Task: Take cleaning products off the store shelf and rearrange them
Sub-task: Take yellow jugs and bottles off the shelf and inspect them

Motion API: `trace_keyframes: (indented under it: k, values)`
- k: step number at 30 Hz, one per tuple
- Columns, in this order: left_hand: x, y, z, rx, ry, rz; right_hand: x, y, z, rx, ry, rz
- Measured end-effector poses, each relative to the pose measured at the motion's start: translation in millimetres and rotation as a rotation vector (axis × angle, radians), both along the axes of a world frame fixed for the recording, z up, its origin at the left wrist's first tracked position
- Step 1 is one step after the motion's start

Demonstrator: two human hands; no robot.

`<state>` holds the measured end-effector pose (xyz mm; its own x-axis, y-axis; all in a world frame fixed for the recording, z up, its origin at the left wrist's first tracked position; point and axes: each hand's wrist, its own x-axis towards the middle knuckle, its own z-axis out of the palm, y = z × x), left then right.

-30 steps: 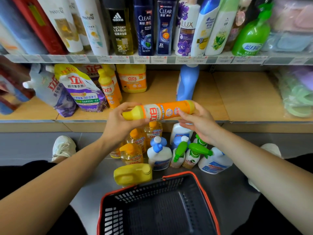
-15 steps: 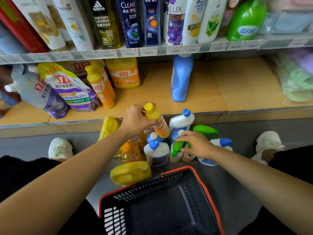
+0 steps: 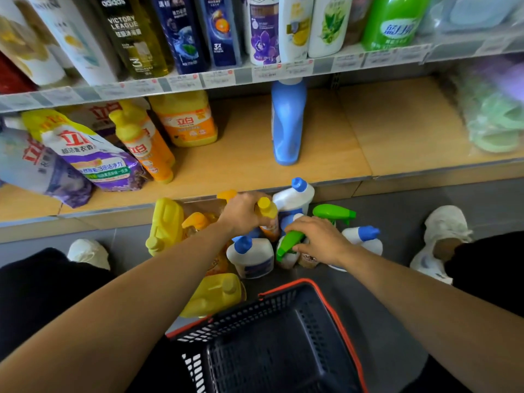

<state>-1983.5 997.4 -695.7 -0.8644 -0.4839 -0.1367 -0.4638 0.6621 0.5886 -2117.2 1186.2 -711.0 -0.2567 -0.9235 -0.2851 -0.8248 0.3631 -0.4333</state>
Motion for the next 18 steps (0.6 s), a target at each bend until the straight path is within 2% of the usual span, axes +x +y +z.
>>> trace_keyframes:
  k: [5,12,16,18]
  values:
    - [-12,3,-20,-0.006,-0.186,-0.075,2,-1,-1,-0.026,-0.033,-0.005]
    - [-9,-5,-15,0.041,-0.204,-0.064,4,1,4,-0.027,-0.072,-0.025]
    - [8,-11,4,0.068,-0.132,-0.028,6,-2,9,-0.007,-0.052,-0.026]
    - [25,-17,17,0.015,-0.093,0.041,7,-5,11,0.015,-0.016,-0.035]
